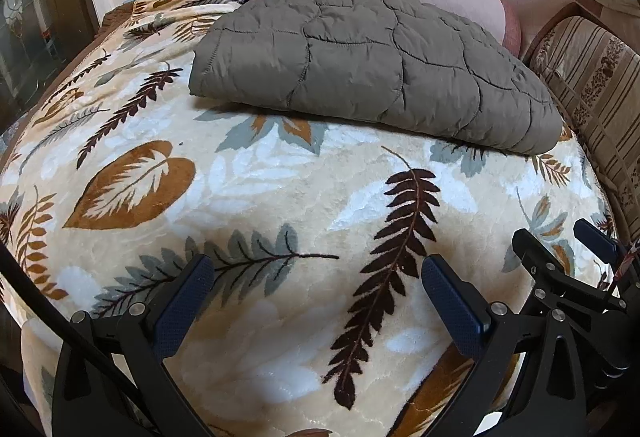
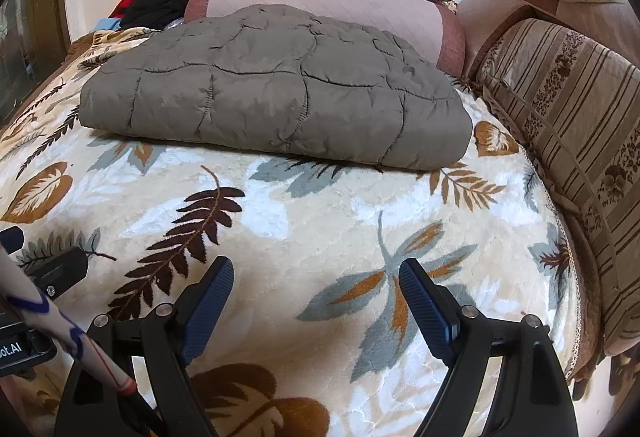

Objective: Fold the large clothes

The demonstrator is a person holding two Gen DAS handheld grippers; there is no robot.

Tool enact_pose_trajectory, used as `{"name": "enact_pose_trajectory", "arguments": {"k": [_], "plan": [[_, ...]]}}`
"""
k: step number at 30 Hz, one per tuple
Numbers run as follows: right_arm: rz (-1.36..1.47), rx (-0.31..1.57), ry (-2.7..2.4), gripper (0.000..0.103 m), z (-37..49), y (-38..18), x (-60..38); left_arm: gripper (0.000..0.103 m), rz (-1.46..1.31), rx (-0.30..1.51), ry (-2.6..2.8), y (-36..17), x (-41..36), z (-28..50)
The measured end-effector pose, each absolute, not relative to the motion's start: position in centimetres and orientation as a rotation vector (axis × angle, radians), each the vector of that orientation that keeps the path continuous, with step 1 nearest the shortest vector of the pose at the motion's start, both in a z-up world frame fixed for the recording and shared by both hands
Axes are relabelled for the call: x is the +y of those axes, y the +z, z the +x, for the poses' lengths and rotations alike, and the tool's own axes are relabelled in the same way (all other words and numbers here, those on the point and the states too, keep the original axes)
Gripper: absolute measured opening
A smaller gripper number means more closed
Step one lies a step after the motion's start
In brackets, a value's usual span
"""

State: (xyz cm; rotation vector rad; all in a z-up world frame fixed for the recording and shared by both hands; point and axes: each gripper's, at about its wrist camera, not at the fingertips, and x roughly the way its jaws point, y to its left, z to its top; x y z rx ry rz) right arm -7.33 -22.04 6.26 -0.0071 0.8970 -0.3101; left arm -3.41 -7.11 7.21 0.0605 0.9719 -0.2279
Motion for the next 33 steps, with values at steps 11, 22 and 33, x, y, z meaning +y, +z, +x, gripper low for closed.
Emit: {"name": "enact_pose_trajectory", "arguments": {"k": [11, 22, 33], "plan": [[-0.007, 0.893, -0.312, 0.088, -7.55, 6.34, -21.93, 0.103, 0.059, 0.93, -0.209, 8.12, -6.82, -3.87], [-0.014, 0.891, -0.306, 0.089, -7.67, 6.59, -21.59, 0.103, 0.072, 0.937, -0.221, 7.93, -7.15, -3.93], [-0.017, 0.888, -0.307, 0.089, -7.54, 6.57, -21.49, 0.103, 0.078, 0.954, -0.222, 7.39, -7.26, -3.69]]}}
